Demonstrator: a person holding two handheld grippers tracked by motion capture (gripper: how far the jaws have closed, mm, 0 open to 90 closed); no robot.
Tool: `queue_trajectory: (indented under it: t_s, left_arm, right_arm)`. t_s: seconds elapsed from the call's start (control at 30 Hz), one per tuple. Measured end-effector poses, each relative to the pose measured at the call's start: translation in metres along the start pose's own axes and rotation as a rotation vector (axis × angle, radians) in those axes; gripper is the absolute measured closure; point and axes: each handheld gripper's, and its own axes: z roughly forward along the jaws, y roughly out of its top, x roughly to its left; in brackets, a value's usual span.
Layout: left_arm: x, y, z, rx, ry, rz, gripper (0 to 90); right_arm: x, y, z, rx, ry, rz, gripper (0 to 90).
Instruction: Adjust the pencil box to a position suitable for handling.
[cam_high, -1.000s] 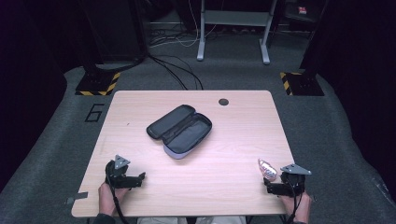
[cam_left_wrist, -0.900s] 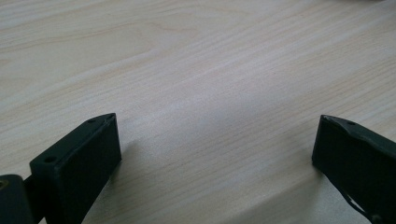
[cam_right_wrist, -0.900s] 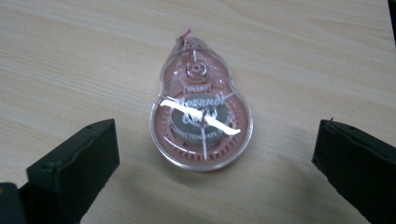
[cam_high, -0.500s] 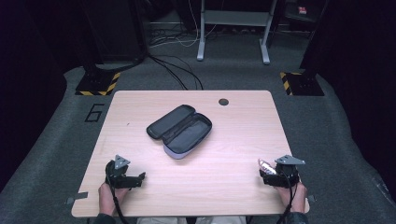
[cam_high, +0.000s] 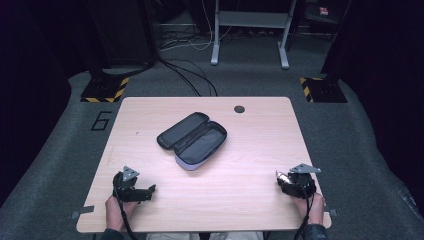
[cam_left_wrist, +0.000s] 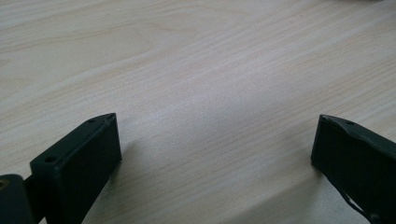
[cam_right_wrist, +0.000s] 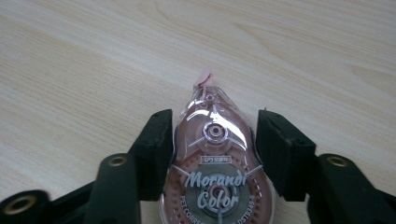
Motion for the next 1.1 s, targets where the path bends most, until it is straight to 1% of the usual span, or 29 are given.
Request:
queue_trajectory:
  t_s: [0.17,0.2,0.27,0.3,0.37,0.4,0.47,0.5,0.53,0.57,0.6,0.63,0.67,0.7,0.73,0.77,0.8,0.83,0.87,0.9,0.97,1.0,1.03,1.07,1.1]
  left_arm:
    - [0.0,0.0,0.0,0.002,0.0,0.002,1.5]
    - [0.0,0.0,0.0,0.001,0.0,0.0,1.6]
    - [0.0,0.0,0.0,-0.001,-0.003,-0.003,1.6]
    - [0.0,0.0,0.0,-0.005,-0.001,0.0,1.6]
    - [0.0,0.0,0.0,-0.003,-0.001,-0.001,1.7]
    - [0.0,0.0,0.0,-0.003,-0.002,-0.001,1.7]
    - [0.0,0.0,0.0,-0.001,-0.004,-0.004,1.7]
    - [0.0,0.0,0.0,0.0,-0.004,-0.005,1.7]
    - [0.0,0.0,0.0,0.0,-0.004,-0.005,1.7]
    - [0.0,0.0,0.0,0.0,-0.003,-0.003,1.7]
    - [0.0,0.0,0.0,0.0,-0.005,-0.005,1.7]
    - [0.0,0.0,0.0,-0.002,-0.002,-0.002,1.7]
    - [0.0,0.0,0.0,-0.001,-0.005,-0.006,1.7]
    - [0.0,0.0,0.0,0.0,-0.005,-0.004,1.8]
    - [0.0,0.0,0.0,0.0,-0.008,-0.004,1.8]
    - [0.0,0.0,0.0,0.0,-0.005,-0.001,1.9]
    - [0.0,0.0,0.0,-0.001,-0.005,-0.002,1.9]
    - [0.0,0.0,0.0,-0.001,-0.005,-0.002,2.0]
    - [0.0,0.0,0.0,-0.001,-0.005,-0.002,2.0]
    - [0.0,0.0,0.0,-0.001,-0.005,-0.002,2.0]
    - [0.0,0.0,0.0,-0.001,-0.005,-0.002,2.0]
    - [0.0,0.0,0.0,-0.001,-0.005,-0.002,2.0]
    - [0.0,0.0,0.0,-0.001,-0.005,-0.002,2.0]
    - [0.0,0.0,0.0,-0.001,-0.005,-0.001,2.0]
    - [0.0,0.0,0.0,-0.001,-0.005,-0.001,2.0]
  right_arm:
    - [0.003,-0.001,0.0,-0.013,-0.018,-0.013,48.9]
    - [0.003,-0.001,0.0,-0.006,-0.013,-0.013,49.0]
    - [0.002,0.0,-0.003,-0.018,-0.008,0.006,49.1]
    - [0.0,0.001,-0.005,-0.027,-0.008,-0.003,49.2]
    - [0.0,0.002,-0.007,-0.035,-0.007,-0.001,49.2]
    - [0.002,0.006,-0.012,-0.047,-0.004,0.003,49.3]
    - [0.002,0.008,-0.014,-0.05,-0.001,-0.006,49.3]
    - [0.006,0.013,-0.019,-0.058,0.003,-0.024,49.3]
    - [0.006,0.013,-0.019,-0.058,0.003,-0.024,49.3]
    - [0.009,0.016,-0.021,-0.052,0.006,-0.03,49.3]
    - [0.015,0.021,-0.023,-0.059,0.015,-0.047,49.4]
    - [0.015,0.021,-0.023,-0.059,0.015,-0.047,49.4]
    - [0.018,0.023,-0.024,-0.057,0.015,-0.053,49.3]
    - [0.025,0.027,-0.024,-0.052,0.029,-0.068,49.4]
    - [0.028,0.029,-0.025,-0.043,0.035,-0.079,49.3]
    - [0.032,0.031,-0.024,-0.036,0.045,-0.076,49.4]
    - [0.032,0.031,-0.024,-0.036,0.045,-0.076,49.4]
    - [0.039,0.034,-0.024,-0.024,0.055,-0.092,49.3]
    - [0.039,0.034,-0.024,-0.024,0.055,-0.092,49.3]
    - [0.045,0.035,-0.024,-0.015,0.071,-0.094,49.3]
    - [0.048,0.036,-0.023,-0.012,0.076,-0.098,49.3]
    - [0.053,0.036,-0.021,-0.003,0.091,-0.098,49.3]
    - [0.053,0.036,-0.021,-0.003,0.091,-0.098,49.3]
    - [0.057,0.035,-0.018,-0.002,0.113,-0.099,49.3]
    - [0.057,0.035,-0.018,-0.002,0.113,-0.099,49.3]
